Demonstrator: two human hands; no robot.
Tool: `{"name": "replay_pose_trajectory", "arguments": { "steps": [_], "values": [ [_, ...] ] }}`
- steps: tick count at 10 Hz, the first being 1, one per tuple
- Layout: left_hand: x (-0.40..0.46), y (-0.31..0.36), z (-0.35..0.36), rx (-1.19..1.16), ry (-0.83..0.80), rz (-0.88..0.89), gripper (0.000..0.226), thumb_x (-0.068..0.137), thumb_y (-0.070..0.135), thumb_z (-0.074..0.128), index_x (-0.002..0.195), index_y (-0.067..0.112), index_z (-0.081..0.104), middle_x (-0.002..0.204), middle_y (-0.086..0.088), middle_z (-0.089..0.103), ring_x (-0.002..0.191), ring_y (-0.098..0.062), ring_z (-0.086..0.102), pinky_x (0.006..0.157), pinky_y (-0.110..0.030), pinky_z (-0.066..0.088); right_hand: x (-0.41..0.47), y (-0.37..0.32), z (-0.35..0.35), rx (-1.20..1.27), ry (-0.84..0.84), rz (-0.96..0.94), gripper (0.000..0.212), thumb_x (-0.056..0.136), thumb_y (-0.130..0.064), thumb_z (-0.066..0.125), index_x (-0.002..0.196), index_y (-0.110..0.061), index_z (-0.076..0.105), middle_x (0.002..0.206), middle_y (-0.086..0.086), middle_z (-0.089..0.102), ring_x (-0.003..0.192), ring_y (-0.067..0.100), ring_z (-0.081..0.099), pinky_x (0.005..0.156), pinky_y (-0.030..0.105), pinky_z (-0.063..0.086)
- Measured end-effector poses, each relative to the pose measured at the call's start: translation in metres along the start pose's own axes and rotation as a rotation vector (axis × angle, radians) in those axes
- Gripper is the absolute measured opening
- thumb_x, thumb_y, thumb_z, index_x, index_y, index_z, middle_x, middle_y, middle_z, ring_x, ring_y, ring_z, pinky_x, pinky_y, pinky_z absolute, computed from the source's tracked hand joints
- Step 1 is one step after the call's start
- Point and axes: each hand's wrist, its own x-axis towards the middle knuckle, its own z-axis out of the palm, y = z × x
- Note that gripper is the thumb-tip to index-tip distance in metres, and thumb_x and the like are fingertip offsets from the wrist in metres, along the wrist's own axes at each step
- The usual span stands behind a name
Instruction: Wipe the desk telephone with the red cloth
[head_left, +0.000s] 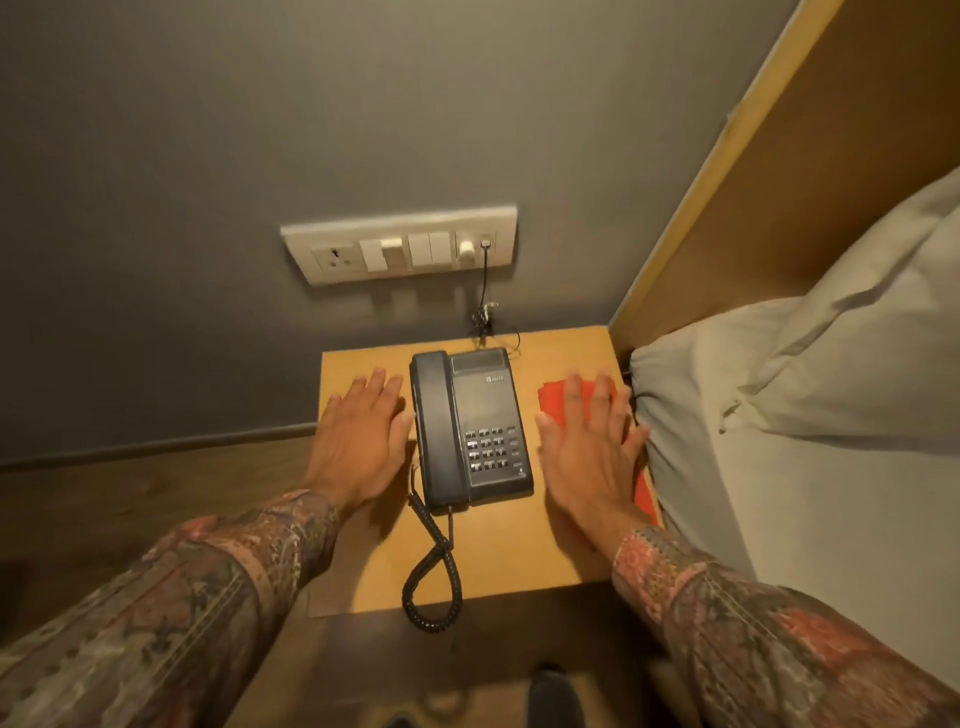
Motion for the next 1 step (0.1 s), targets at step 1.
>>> {"name": "replay_pose_trajectory", "arguments": {
  "steps": [1],
  "values": [
    [-0.0176,0.0435,-0.0658,-0.060,0.193,0.033,0.069,0.108,0.054,0.027,0.168,0.024,0.012,0.179,-0.005,0.007,0.165,-0.023,0.004,0.134,-0.051,0.006,-0.0133,-0.0494,-0.0749,-0.046,0.213,-0.208,0.081,0.103,-0.069,0.027,0.168,-0.032,-0.005,0.177,0.010,-0.014,0.162,0.037,-0.013,0.121,0.072,-0.006]
  ]
}}
